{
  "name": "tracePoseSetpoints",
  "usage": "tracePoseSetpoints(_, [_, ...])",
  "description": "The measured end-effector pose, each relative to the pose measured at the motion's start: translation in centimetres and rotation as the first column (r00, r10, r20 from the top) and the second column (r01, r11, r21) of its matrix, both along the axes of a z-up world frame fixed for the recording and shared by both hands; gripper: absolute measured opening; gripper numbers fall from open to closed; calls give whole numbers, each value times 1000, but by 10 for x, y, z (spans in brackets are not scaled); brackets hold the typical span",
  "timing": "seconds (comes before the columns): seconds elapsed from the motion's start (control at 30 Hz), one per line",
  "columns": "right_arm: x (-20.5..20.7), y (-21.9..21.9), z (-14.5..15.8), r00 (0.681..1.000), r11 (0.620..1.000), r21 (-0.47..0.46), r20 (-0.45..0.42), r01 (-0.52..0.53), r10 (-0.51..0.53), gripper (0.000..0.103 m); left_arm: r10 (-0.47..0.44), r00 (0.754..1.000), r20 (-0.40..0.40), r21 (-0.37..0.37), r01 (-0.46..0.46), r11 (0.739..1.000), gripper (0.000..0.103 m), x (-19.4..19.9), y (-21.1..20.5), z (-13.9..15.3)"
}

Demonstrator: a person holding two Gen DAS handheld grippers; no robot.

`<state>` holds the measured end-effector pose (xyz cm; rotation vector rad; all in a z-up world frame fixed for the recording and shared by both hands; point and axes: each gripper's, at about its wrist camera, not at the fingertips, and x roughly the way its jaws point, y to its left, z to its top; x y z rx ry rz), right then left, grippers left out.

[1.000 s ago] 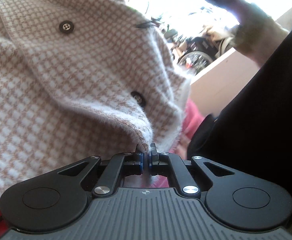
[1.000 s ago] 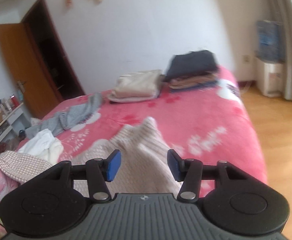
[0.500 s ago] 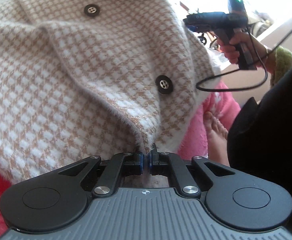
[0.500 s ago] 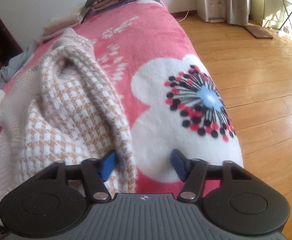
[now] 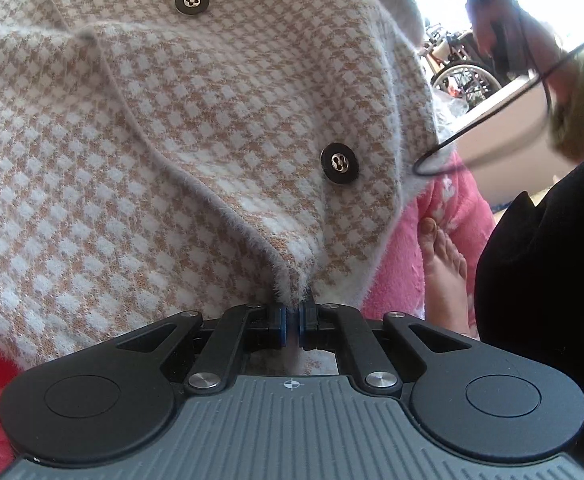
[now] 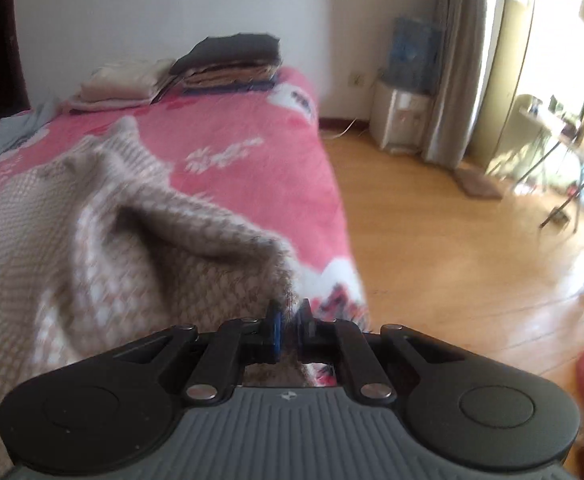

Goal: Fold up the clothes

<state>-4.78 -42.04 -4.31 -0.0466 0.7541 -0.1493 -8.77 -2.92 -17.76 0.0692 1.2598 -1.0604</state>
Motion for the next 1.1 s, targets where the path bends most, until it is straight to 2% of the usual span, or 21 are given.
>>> tracePoseSetpoints(0.1, [42,-9,28,996,976,-217,94,22,-1,7,-6,1000,-1,4,6,1000,3,0,0,1])
tracePoseSetpoints(0.2, [86,-16,47,982,908,-416,183,42,38,7,7,1000,-6,-4,-7,1000,3,1,-2,2])
tracePoseSetpoints(0.3, [135,-30,29,981,845,-530,190,74,33,11,12,1000,-11,-10,-12,1000,3,2,-1,3])
tracePoseSetpoints(0.37, [161,-37,0,989,810,-581,149,82,7,16,12,1000,-13,-13,-12,1000,3,3,0,3])
tracePoseSetpoints(0.43, [181,-45,-37,998,793,-607,15,53,-55,25,13,1000,-19,-18,-14,1000,3,4,2,3])
tracePoseSetpoints(0.5, [184,-52,-71,985,784,-620,-133,5,-111,43,18,999,-30,-28,-19,999,3,5,6,1])
tracePoseSetpoints(0.53, [176,-56,-80,978,793,-609,-173,-13,-117,43,20,999,-35,-33,-21,999,3,5,7,1])
tracePoseSetpoints(0.63, [132,-64,-80,974,841,-541,-186,9,-130,43,17,998,-52,-52,-20,998,3,8,12,-2])
tracePoseSetpoints(0.7, [92,-70,-65,977,891,-448,-148,71,-153,44,15,998,-66,-65,-19,998,3,10,15,-3])
tracePoseSetpoints(0.73, [70,-73,-54,980,925,-366,-126,100,-156,44,15,997,-75,-71,-21,997,3,11,17,-4])
tracePoseSetpoints(0.77, [49,-73,-45,985,970,-228,-126,88,-119,44,17,996,-86,-76,-24,997,3,13,18,-5])
tracePoseSetpoints(0.8, [28,-74,-36,989,994,-86,-120,72,-82,44,19,995,-98,-81,-27,996,3,14,20,-6])
tracePoseSetpoints(0.83, [7,-74,-27,993,997,58,-108,53,-47,44,21,994,-110,-85,-30,996,3,16,21,-7])
tracePoseSetpoints(0.87, [-14,-75,-18,996,979,200,-92,32,-13,44,23,992,-121,-90,-34,995,3,17,23,-8])
tracePoseSetpoints(0.9, [-34,-73,-11,997,946,325,-79,5,22,44,23,991,-128,-93,-35,995,3,18,24,-9])
tracePoseSetpoints(0.93, [-49,-65,-9,994,916,401,-91,-24,66,44,23,991,-135,-95,-36,995,3,19,25,-9])
tracePoseSetpoints(1.0, [-73,-50,-12,979,870,490,-144,-56,145,44,23,990,-138,-94,-37,995,3,20,26,-9])
tracePoseSetpoints(1.1, [-101,-25,-26,937,846,530,-258,-65,234,44,24,990,-142,-92,-38,995,3,21,27,-8])
